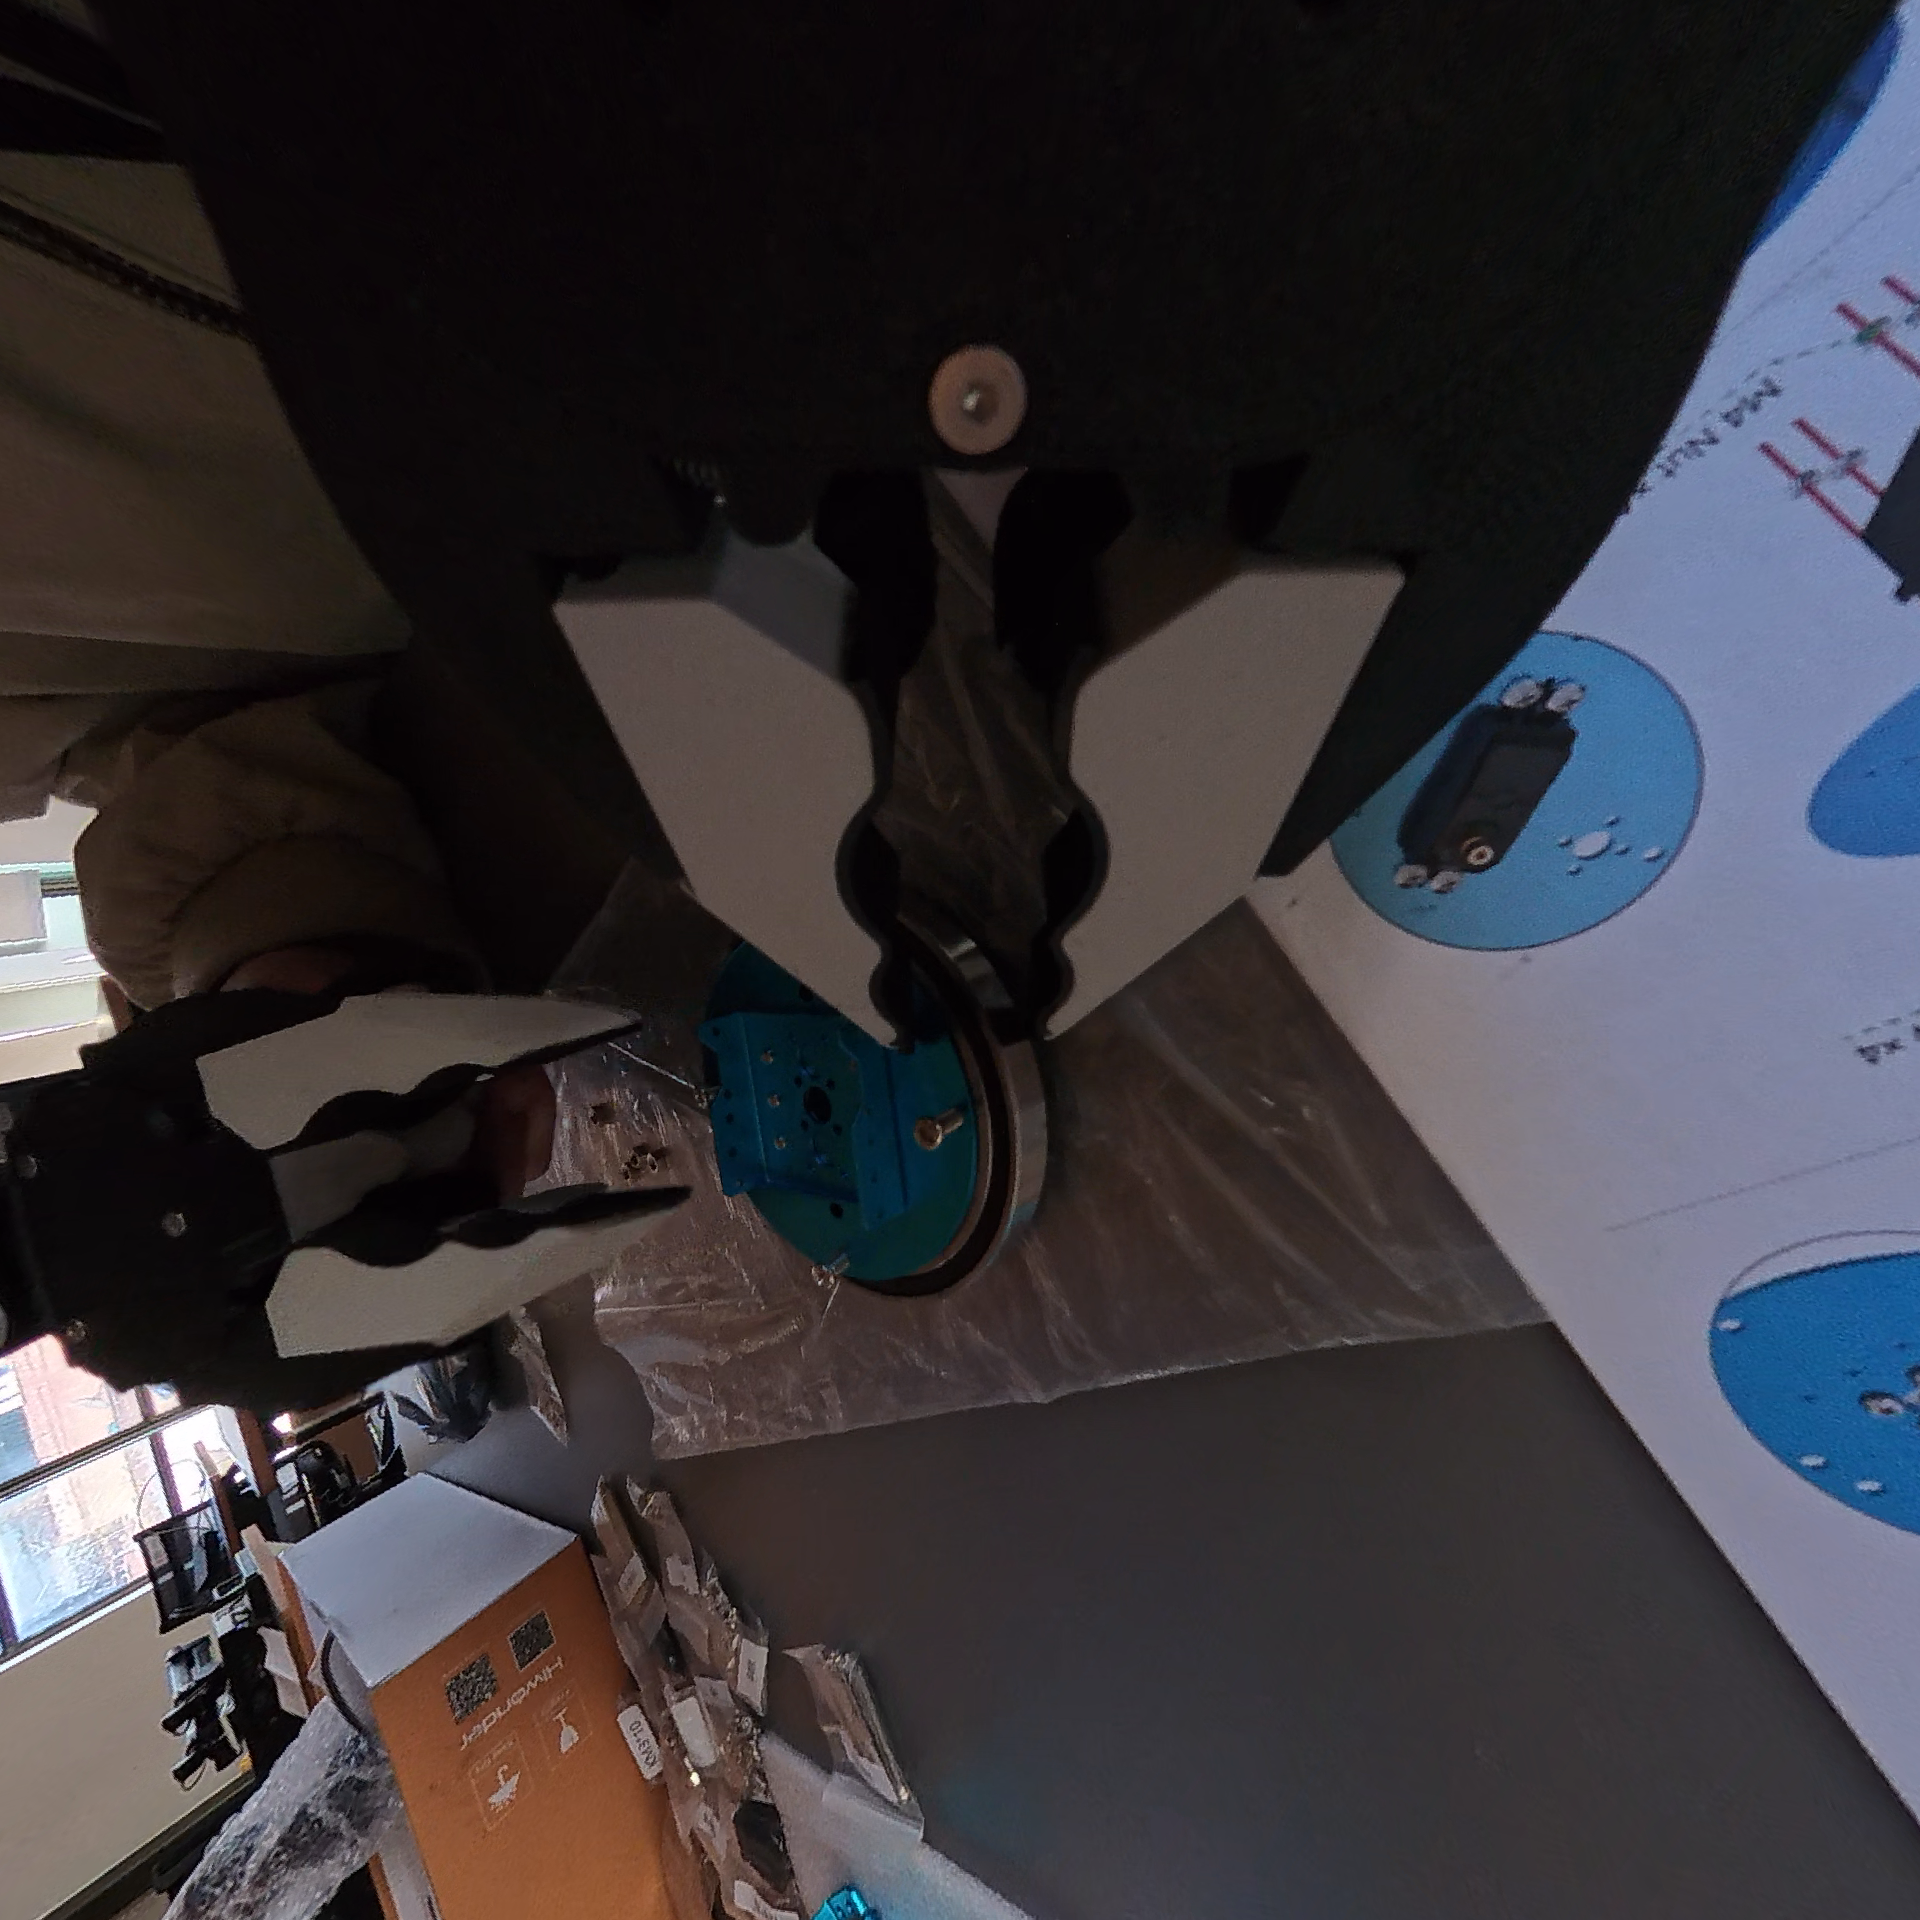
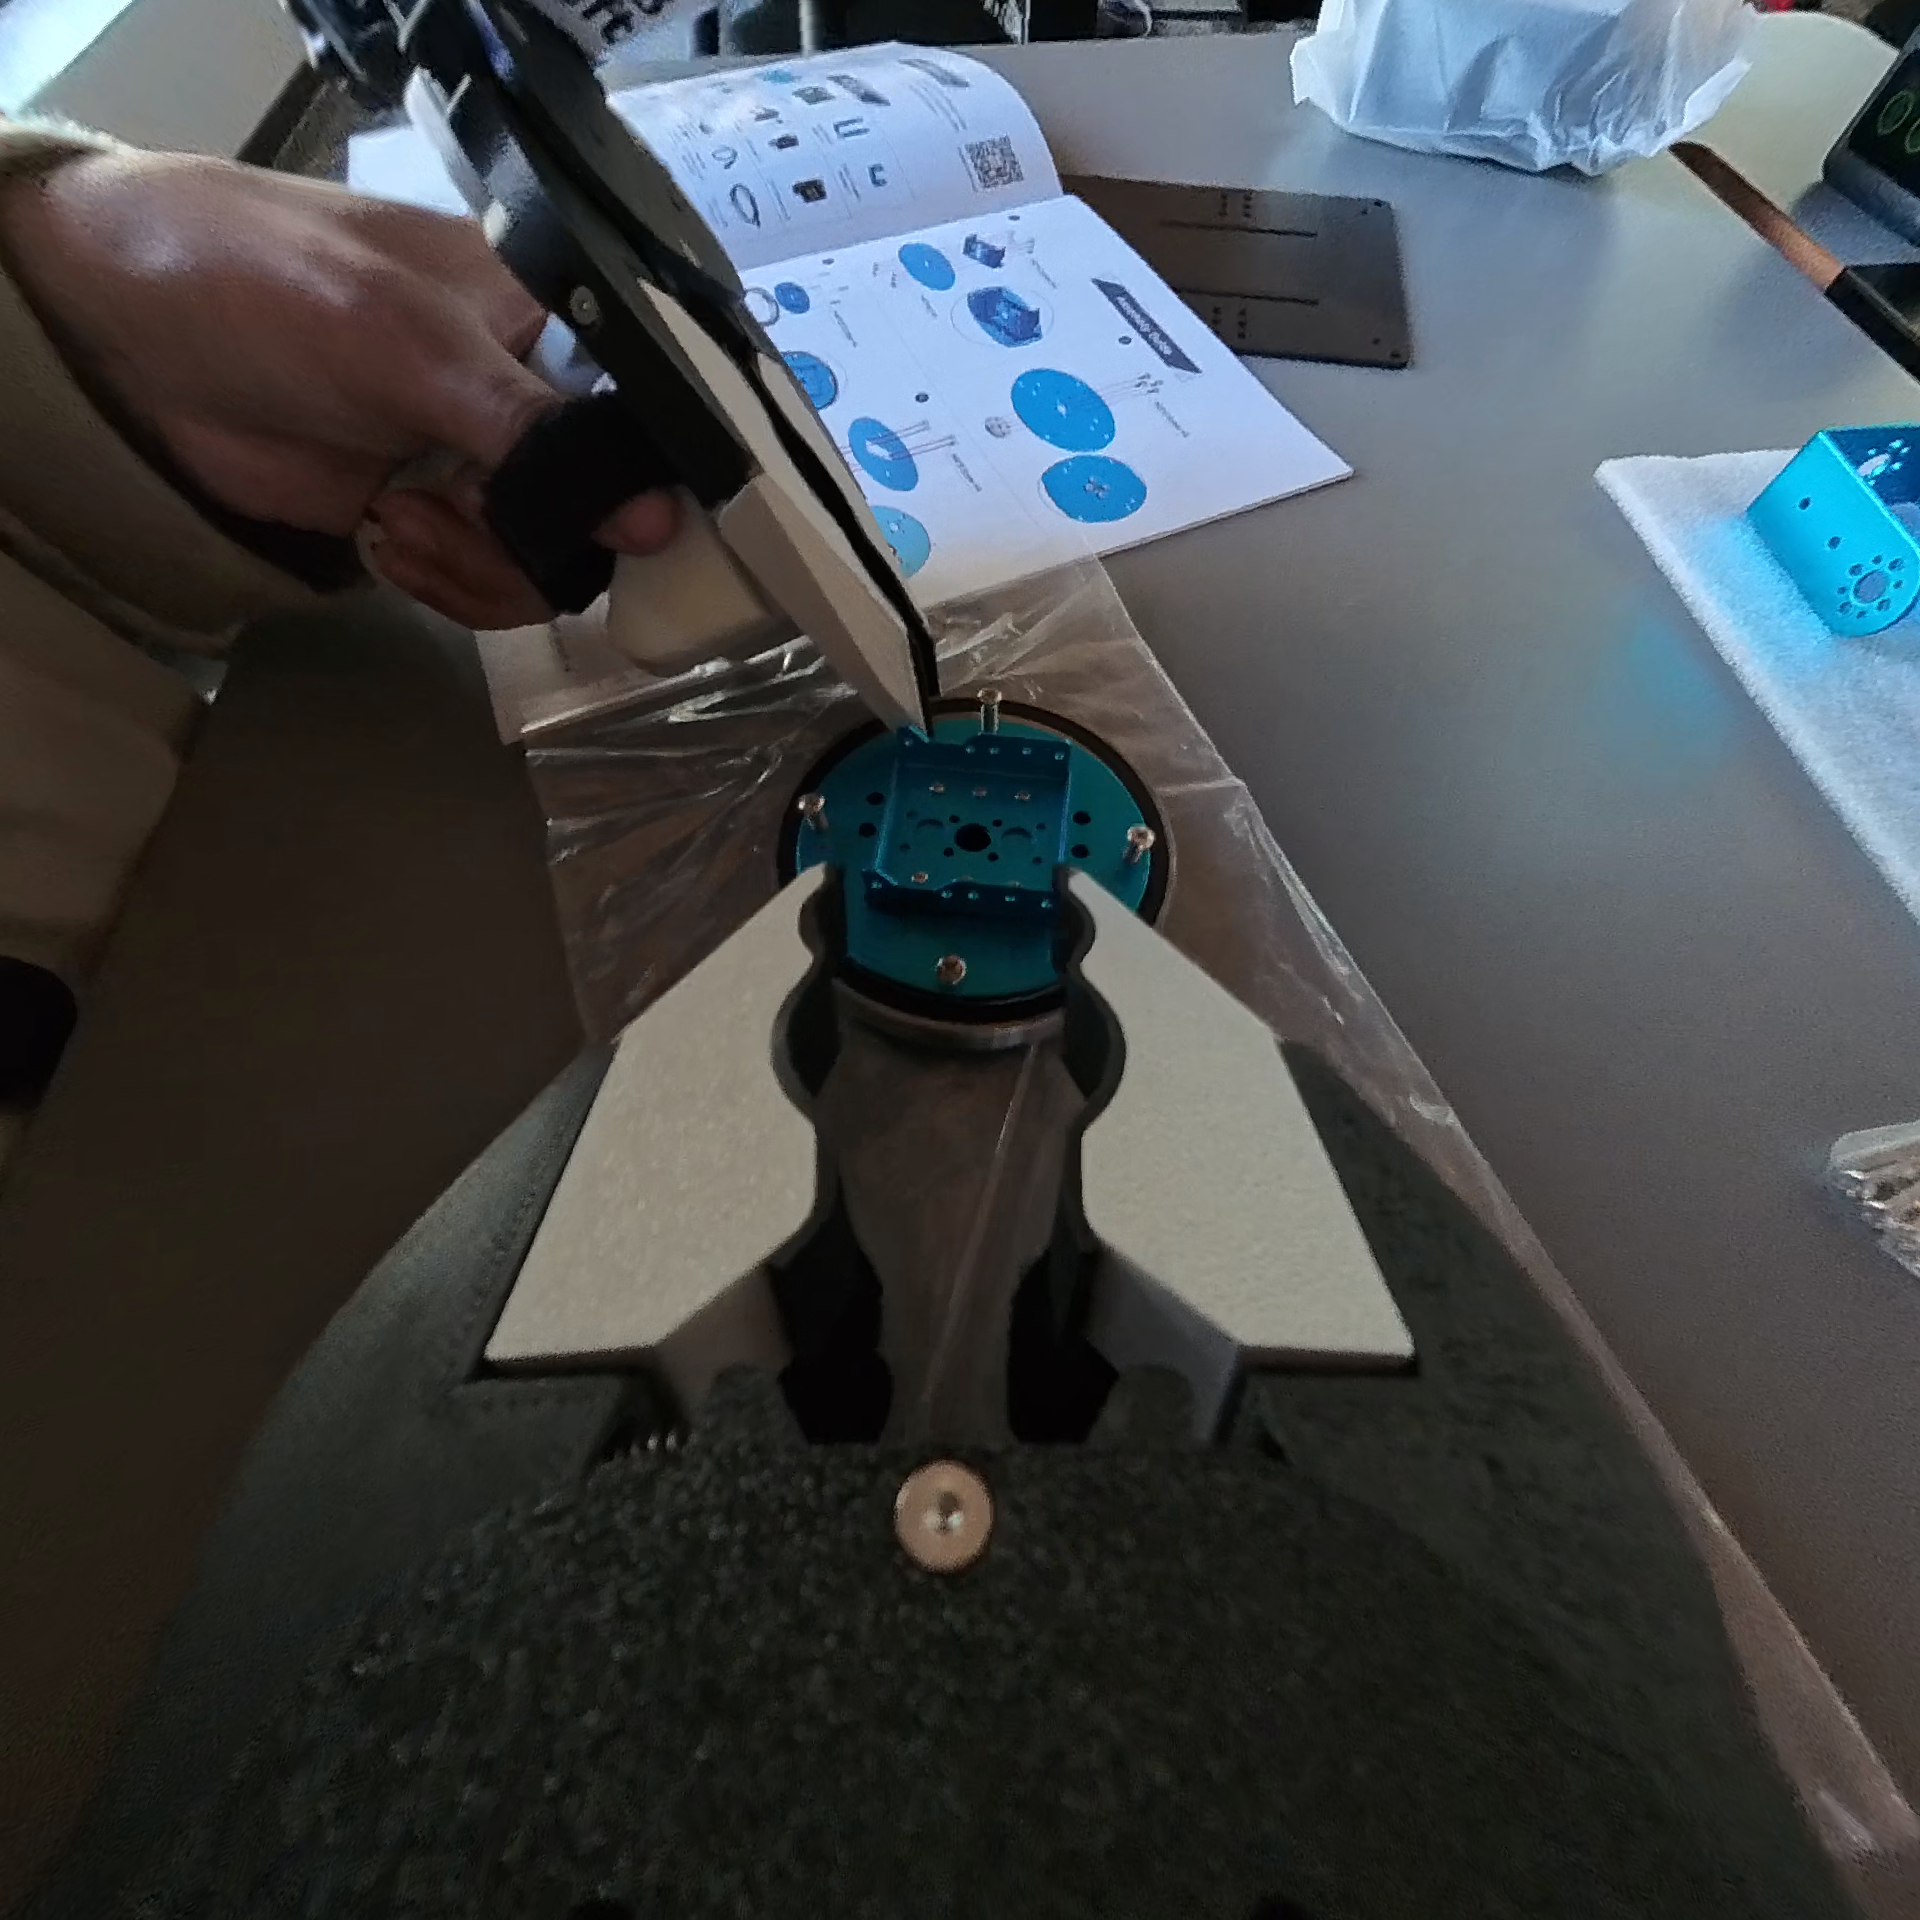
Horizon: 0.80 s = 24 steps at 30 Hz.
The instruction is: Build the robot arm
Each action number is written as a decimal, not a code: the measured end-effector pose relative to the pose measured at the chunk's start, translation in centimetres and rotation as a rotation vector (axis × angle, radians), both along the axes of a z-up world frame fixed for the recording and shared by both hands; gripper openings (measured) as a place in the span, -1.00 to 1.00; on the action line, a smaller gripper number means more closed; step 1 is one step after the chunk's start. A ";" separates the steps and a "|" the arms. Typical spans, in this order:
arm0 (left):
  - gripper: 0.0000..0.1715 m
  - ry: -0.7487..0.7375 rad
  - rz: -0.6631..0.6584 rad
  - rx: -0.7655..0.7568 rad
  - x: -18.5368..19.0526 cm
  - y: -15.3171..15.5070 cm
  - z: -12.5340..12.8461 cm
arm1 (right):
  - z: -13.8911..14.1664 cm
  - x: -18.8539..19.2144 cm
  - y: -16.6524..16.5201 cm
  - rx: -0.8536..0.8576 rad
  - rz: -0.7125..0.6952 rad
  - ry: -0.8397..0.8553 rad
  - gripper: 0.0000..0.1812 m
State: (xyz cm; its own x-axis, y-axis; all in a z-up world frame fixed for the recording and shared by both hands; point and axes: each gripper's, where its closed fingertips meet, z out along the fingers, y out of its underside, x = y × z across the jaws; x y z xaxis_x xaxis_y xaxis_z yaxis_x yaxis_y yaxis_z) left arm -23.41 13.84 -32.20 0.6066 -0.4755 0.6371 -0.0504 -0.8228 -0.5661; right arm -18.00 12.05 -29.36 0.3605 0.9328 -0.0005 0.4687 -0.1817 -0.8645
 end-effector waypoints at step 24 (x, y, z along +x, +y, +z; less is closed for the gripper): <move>-0.75 -0.061 -0.021 -0.032 0.3 -0.3 0.2 | -2.4 0.2 -0.2 -0.062 -0.006 -0.082 -0.80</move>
State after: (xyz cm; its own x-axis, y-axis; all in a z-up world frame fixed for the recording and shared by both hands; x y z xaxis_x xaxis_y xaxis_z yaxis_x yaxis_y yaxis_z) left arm -23.10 13.57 -31.97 0.5559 -0.4667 0.6878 -0.0339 -0.8395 -0.5423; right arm -17.77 11.88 -31.74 0.3676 0.9296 -0.0283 0.5361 -0.2366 -0.8103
